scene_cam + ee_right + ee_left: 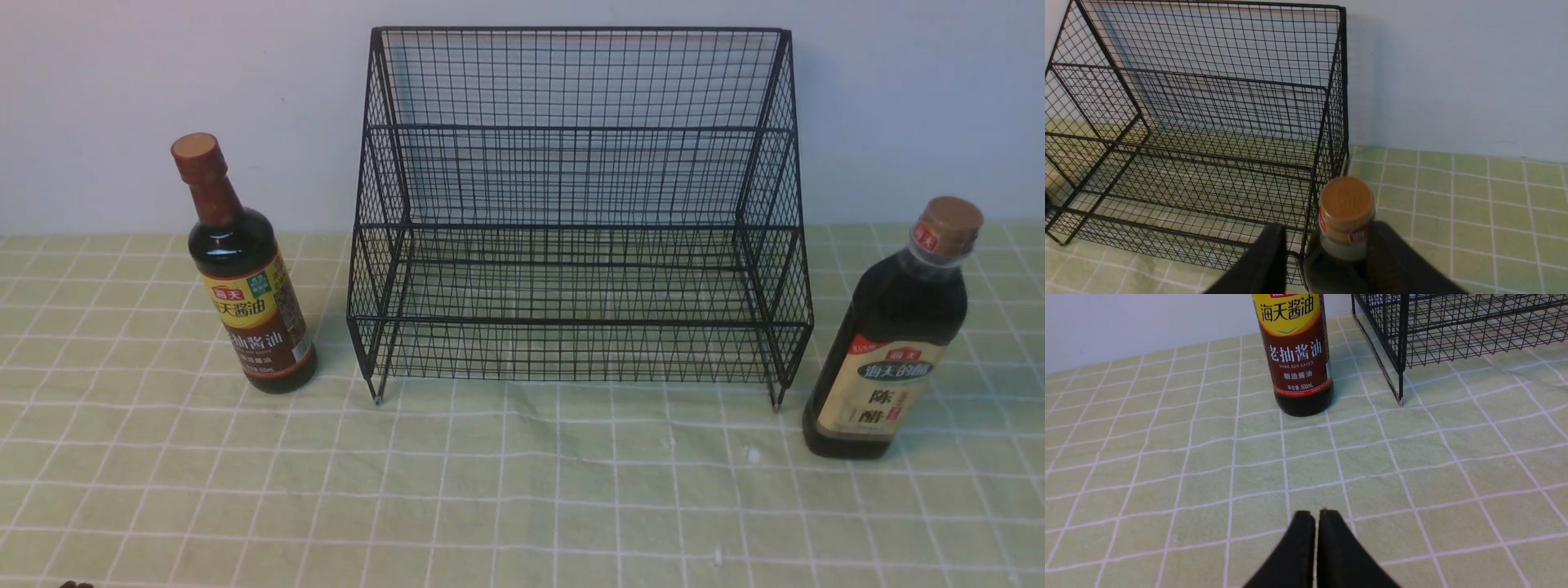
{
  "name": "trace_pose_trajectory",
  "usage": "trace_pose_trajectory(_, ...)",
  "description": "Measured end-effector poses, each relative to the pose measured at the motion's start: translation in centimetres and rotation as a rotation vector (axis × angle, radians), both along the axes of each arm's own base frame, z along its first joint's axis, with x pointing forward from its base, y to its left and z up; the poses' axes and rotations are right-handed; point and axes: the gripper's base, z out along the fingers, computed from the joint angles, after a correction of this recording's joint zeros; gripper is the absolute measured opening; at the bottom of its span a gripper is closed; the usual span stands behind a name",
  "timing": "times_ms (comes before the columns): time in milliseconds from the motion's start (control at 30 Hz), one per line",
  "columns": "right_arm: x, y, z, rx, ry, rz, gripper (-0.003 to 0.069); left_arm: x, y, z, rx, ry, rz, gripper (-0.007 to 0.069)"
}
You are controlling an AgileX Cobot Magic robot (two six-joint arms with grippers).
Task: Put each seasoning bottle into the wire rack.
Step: Use the right arm to grab the condiment bottle closest to it
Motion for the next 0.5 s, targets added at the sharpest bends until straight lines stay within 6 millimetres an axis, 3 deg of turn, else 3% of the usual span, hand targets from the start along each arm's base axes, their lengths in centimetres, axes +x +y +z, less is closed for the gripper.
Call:
trace_pose_trajectory(67, 2.2, 0.2, -0.1, 0.0, 0.024, 0.026, 0.0399, 0.0, 0.0, 0.0, 0.0, 0.0, 0.0, -0.0006)
trace_pose_trajectory(100, 2.3, 0.2, -0.1, -0.004, 0.027, 0.03, 0.0418, 0.0, 0.0, 0.0, 0.0, 0.0, 0.0, -0.0006)
trace_pose_trajectory(233, 6.3, 0.4, -1.7, 0.0, 0.094, 0.045, 0.0588, 0.0, 0.0, 0.0, 0.0, 0.0, 0.0, -0.0006)
trace_pose_trajectory(367, 8.7, 0.4, -3.7, -0.007, 0.161, 0.046, 0.0636, 0.0, 0.0, 0.0, 0.0, 0.0, 0.0, -0.0006)
trace_pose_trajectory(500, 10.0, 0.8, -5.5, -0.01, 0.231, 0.065, 0.0636, 0.0, 0.0, 0.0, 0.0, 0.0, 0.0, -0.0006)
